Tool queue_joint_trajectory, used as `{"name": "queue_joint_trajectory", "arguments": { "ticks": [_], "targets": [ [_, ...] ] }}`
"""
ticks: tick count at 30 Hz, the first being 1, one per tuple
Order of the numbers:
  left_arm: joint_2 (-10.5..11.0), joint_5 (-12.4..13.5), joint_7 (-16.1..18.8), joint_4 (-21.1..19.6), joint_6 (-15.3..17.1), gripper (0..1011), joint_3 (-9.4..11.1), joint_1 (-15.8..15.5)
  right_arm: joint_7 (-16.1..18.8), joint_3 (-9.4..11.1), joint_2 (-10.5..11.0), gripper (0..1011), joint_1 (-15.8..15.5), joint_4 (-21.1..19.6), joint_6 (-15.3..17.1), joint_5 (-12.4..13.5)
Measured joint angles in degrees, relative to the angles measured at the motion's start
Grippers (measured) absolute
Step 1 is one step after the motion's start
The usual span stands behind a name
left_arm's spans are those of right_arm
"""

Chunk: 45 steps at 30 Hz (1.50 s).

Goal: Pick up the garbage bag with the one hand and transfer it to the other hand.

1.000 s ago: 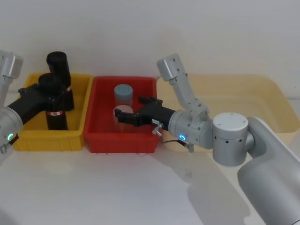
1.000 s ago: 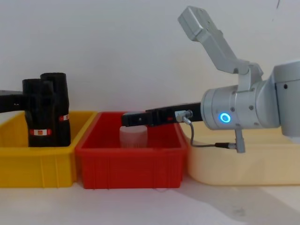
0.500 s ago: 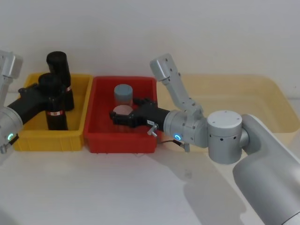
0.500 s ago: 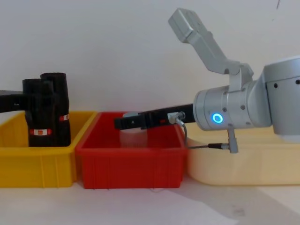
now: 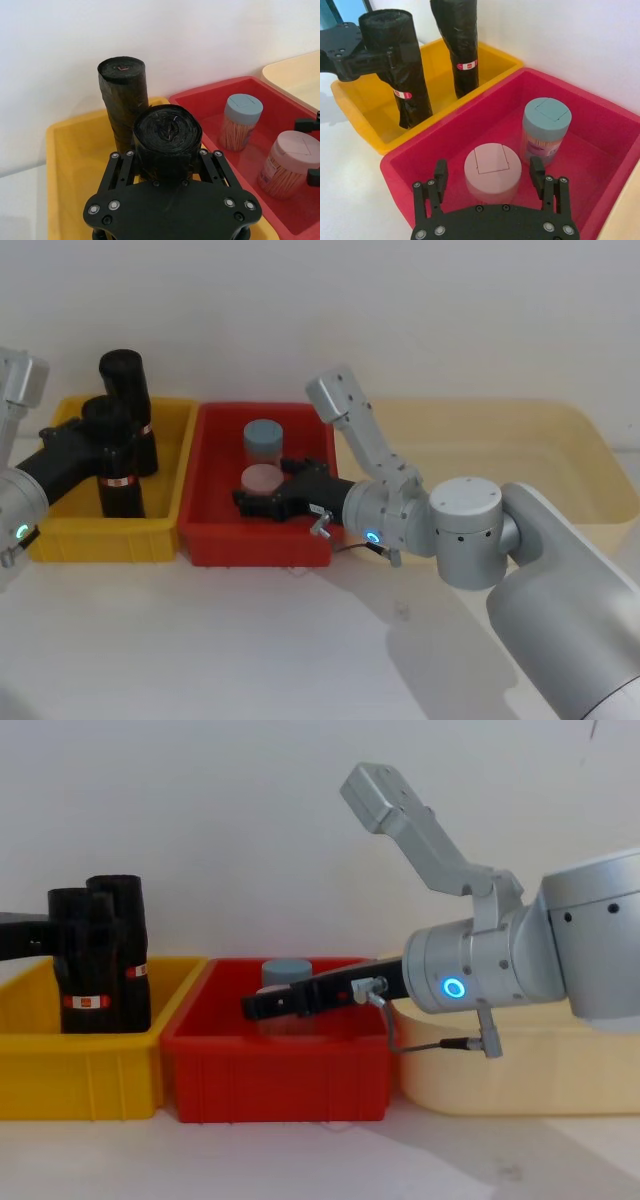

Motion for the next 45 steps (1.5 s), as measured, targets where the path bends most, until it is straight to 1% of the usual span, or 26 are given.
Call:
{"name": "queue_joint_trajectory", "arguments": {
  "ticks": [13, 16, 18, 19, 21, 22, 24, 27, 30, 45],
  "targets": [
    [0.0, 0.0, 0.0, 0.0, 0.0, 498, 0.0, 0.0, 0.07, -0.35, -0.28, 1001, 0.41, 1.03, -0.23, -1.15],
    [0.0, 0.0, 0.0, 0.0, 0.0, 498, 0.0, 0.0, 0.09, -0.38, -0.31, 978, 0.45, 1.14, -0.26, -1.3],
    [0.0, 0.0, 0.0, 0.0, 0.0, 498, 0.0, 0.0, 0.1, -0.39, -0.33, 950, 0.48, 1.2, -0.28, -1.38],
    [0.0, 0.0, 0.0, 0.0, 0.0, 498, 0.0, 0.0, 0.11, -0.4, -0.33, 911, 0.49, 1.21, -0.29, -1.41],
    [0.0, 0.0, 0.0, 0.0, 0.0, 498, 0.0, 0.0, 0.12, -0.41, -0.35, 885, 0.5, 1.25, -0.31, -1.48],
    [0.0, 0.0, 0.0, 0.0, 0.0, 498, 0.0, 0.0, 0.13, -0.41, -0.35, 840, 0.5, 1.27, -0.32, -1.49],
    [0.0, 0.0, 0.0, 0.0, 0.0, 498, 0.0, 0.0, 0.14, -0.43, -0.35, 796, 0.51, 1.29, -0.33, -1.52],
    [0.0, 0.0, 0.0, 0.0, 0.0, 498, 0.0, 0.0, 0.15, -0.45, -0.37, 683, 0.52, 1.34, -0.36, -1.59],
    [0.0, 0.0, 0.0, 0.0, 0.0, 498, 0.0, 0.0, 0.15, -0.46, -0.38, 647, 0.54, 1.37, -0.38, -1.62],
    [-0.01, 0.02, 0.0, -0.05, -0.02, 498, -0.01, 0.03, 0.15, -0.44, -0.44, 647, 0.58, 1.44, -0.4, -1.74]
  ]
}}
